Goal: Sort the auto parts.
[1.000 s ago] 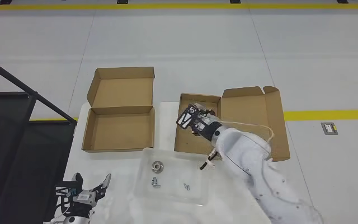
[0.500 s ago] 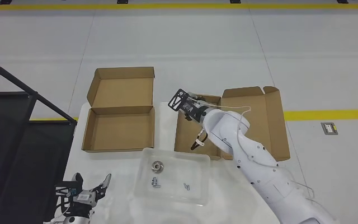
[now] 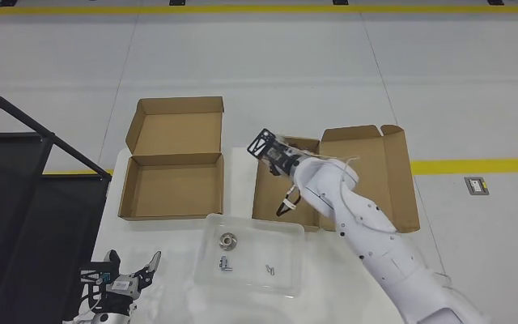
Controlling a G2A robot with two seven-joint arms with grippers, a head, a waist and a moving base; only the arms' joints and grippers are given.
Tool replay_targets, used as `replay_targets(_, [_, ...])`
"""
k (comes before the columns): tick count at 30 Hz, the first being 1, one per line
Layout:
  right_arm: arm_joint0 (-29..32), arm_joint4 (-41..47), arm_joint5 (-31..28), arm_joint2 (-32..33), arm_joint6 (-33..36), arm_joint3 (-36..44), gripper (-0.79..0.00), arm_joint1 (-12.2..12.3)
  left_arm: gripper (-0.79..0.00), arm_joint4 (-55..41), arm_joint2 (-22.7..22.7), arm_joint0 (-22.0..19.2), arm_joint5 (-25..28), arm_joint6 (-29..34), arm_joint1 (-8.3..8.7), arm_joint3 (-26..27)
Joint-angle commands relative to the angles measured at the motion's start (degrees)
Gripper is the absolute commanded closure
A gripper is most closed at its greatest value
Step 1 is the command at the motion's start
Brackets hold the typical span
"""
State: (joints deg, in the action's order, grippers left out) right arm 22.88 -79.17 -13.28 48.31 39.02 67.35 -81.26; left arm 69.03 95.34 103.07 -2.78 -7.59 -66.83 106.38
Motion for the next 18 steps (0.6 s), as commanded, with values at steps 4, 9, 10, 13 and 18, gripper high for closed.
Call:
replay_targets(4, [-7.03,8.28,-1.26,-0.99,4.14,-15.36,0.000,-2.54,-0.785,0.00,0.00,0.00,0.00,0.00,0.00,0.00])
replay_targets(9, [-13.09,13.11,-3.97,-4.12,5.33,-28.61,0.000,-5.86,-0.785,0.00,0.00,0.00,0.00,0.00,0.00,0.00])
replay_targets(10, [-13.87,13.67,-4.18,-4.67,4.83,-30.70,0.000,-6.50,-0.785,0.00,0.00,0.00,0.00,0.00,0.00,0.00])
replay_targets(13, [-15.58,13.74,-2.60,-6.59,4.49,-36.66,0.000,-8.43,-0.785,0.00,0.00,0.00,0.00,0.00,0.00,0.00])
replay_targets(18, [-16.65,15.20,-1.14,-8.67,1.82,-44.14,0.000,-11.71,-0.785,0.00,0.00,0.00,0.00,0.00,0.00,0.00])
